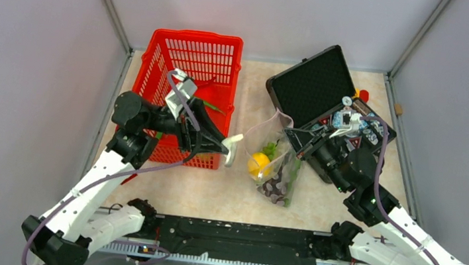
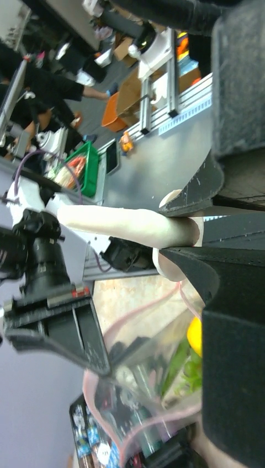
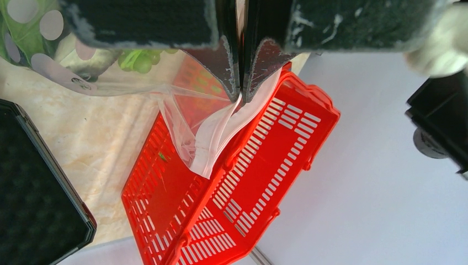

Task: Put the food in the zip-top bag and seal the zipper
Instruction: Place the fake vegetable in the zipper food storage bag.

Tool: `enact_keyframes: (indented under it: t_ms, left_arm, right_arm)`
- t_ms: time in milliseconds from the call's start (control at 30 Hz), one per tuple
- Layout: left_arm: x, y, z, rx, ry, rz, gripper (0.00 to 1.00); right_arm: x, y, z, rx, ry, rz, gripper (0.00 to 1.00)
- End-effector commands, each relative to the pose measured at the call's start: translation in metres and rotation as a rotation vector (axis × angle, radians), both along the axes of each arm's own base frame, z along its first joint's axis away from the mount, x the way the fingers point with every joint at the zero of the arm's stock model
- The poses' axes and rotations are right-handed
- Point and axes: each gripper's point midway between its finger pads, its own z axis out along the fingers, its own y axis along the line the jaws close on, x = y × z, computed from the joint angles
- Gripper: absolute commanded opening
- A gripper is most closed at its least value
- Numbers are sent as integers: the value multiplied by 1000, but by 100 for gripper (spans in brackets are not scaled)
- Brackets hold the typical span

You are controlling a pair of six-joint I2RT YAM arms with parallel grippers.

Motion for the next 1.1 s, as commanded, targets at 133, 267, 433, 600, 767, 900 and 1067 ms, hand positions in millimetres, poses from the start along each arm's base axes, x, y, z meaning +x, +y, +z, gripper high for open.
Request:
enact_keyframes:
  t_ms: [133, 267, 433, 600, 767, 900, 1067]
  left_arm:
    - [-17, -17, -3, 30, -112, -120, 24]
    - [-8, -24, -3, 20, -97, -113, 23]
    - [12, -40, -10, 29, -45, -77, 23]
    - [65, -59, -31, 58, 52, 122, 23]
    - [91, -80, -46, 98, 164, 153, 23]
    - [104, -93, -73, 204, 146, 236, 29]
    - [107, -96, -92, 318, 134, 298, 44]
  right_arm:
    - [-5, 0, 44, 113, -89, 20, 0]
    - [-6, 0, 43, 111, -88, 21, 0]
    - [-6, 0, 44, 111, -89, 22, 0]
    - [-7, 0, 44, 113, -90, 25, 0]
    - [-7, 0, 45, 114, -91, 27, 0]
    - [-7, -3, 47, 113, -94, 17, 0]
    - [-7, -4, 47, 113, -93, 12, 0]
